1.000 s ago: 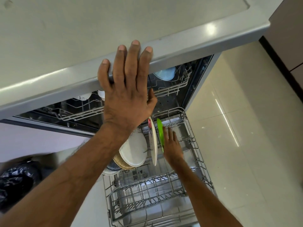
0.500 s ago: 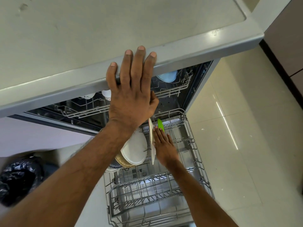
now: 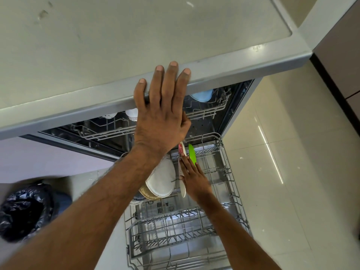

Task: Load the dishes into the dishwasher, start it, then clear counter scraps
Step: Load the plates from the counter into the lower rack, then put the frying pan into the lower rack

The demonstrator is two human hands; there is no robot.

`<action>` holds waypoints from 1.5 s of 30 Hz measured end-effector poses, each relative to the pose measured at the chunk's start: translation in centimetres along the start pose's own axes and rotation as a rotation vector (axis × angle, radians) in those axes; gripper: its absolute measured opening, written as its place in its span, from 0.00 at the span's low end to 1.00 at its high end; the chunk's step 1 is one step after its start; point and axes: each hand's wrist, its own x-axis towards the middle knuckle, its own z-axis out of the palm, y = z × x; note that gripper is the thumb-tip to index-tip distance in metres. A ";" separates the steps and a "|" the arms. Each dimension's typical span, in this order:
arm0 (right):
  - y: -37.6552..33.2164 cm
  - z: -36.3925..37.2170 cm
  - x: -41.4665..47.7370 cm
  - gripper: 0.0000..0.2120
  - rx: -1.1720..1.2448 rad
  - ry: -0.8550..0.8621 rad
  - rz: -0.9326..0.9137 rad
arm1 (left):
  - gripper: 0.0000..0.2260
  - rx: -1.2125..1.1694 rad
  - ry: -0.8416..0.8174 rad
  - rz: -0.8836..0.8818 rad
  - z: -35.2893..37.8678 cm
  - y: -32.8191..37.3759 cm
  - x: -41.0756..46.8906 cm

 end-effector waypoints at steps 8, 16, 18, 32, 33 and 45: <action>-2.3 -6.0 -2.5 0.32 0.014 0.020 0.006 | 0.54 -0.054 -0.291 0.004 -2.4 0.1 -0.1; -10.2 -19.7 -6.7 0.29 -0.028 0.087 -0.075 | 0.46 -0.330 -0.726 0.064 -11.4 -3.3 1.1; -12.7 -22.4 -7.5 0.30 -0.022 0.119 -0.109 | 0.39 -0.427 -0.766 0.014 -14.5 -5.1 0.6; -48.4 -27.2 -9.7 0.27 -0.023 0.313 -0.562 | 0.21 -0.354 -0.596 -0.755 -33.0 -35.6 -20.6; -50.8 -26.6 -9.6 0.26 -0.018 0.314 -0.585 | 0.21 -0.349 -0.603 -0.787 -33.8 -37.5 -22.3; -81.4 -16.6 -12.8 0.27 0.023 0.116 -0.822 | 0.22 -0.188 -0.573 -1.152 -43.1 -57.1 -45.1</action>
